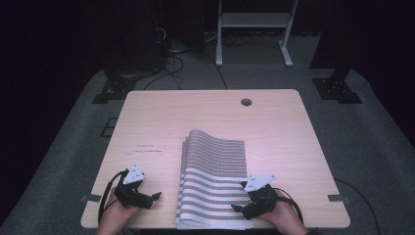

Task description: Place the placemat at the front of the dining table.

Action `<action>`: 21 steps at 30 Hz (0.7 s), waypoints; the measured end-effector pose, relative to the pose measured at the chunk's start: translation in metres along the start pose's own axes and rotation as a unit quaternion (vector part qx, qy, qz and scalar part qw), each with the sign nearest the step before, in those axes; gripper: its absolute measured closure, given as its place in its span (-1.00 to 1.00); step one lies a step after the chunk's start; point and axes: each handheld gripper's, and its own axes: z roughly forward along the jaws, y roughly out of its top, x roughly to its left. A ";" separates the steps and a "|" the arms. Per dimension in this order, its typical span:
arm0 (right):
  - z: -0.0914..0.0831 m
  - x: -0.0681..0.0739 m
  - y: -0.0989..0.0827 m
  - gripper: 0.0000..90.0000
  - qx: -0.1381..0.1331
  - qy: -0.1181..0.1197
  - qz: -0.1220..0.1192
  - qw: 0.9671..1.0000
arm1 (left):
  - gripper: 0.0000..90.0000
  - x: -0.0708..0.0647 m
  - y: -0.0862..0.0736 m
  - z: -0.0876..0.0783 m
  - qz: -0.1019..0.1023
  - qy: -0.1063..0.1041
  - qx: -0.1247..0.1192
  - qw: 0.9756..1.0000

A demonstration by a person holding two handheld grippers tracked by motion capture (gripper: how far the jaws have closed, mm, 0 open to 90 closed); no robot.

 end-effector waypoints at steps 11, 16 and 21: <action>-0.007 -0.005 0.000 0.09 -0.001 -0.009 0.011 1.000 | -1.00 0.000 0.000 0.000 0.001 0.000 0.001 1.000; -0.010 -0.007 0.000 0.60 -0.002 -0.017 0.013 1.000 | -1.00 0.000 0.000 0.000 0.001 0.000 0.001 1.000; -0.013 -0.008 0.001 0.86 0.001 -0.012 0.013 1.000 | -1.00 0.000 0.000 0.000 0.000 0.000 0.001 1.000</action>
